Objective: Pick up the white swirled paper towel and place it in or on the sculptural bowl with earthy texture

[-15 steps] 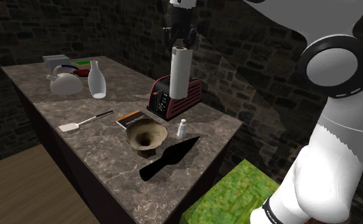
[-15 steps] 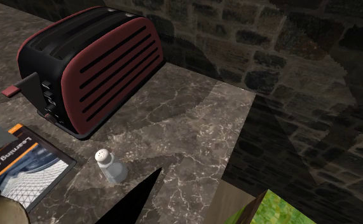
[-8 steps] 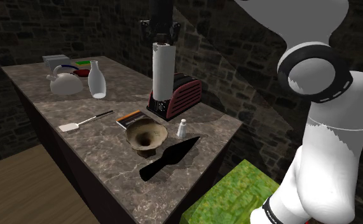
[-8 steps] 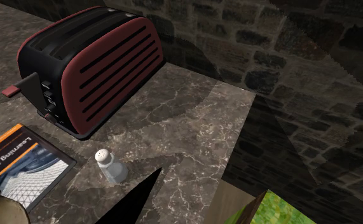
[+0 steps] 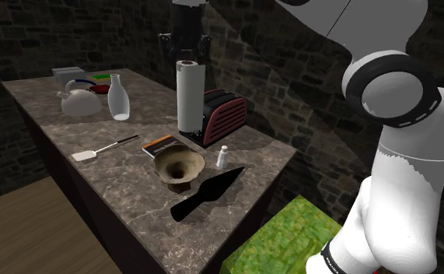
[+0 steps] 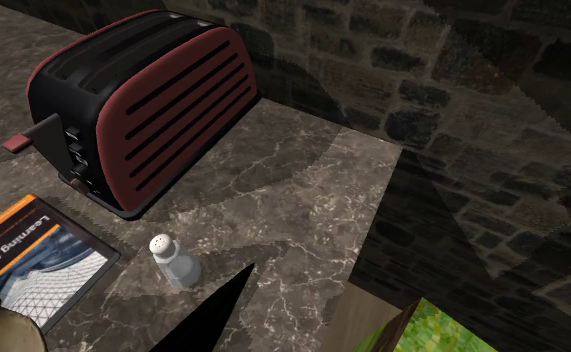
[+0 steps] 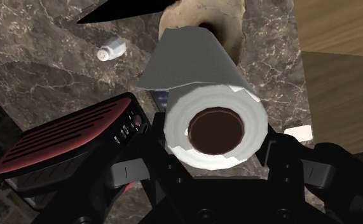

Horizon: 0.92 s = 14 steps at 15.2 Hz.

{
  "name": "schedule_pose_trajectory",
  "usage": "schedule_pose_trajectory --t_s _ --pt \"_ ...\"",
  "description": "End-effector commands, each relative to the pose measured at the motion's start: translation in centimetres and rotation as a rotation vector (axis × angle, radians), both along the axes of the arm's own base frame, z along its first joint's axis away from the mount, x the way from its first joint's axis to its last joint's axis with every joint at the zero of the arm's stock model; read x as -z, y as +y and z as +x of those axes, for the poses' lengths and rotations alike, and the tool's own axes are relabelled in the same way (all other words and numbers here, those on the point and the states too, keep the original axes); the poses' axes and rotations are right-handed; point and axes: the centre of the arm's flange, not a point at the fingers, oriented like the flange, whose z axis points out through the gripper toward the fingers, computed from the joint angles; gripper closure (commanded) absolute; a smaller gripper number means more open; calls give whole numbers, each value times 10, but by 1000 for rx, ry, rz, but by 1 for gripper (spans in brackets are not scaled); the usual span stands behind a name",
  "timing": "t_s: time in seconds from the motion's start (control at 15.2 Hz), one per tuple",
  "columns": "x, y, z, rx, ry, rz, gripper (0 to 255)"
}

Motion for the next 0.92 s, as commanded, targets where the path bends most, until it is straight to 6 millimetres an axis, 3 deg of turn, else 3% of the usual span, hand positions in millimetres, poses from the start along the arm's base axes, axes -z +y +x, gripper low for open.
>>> schedule_pose_trajectory --t_s 0.0,0.86 --pt "11 0 1 0 -1 0 255" --pt "79 0 1 0 -1 0 255"
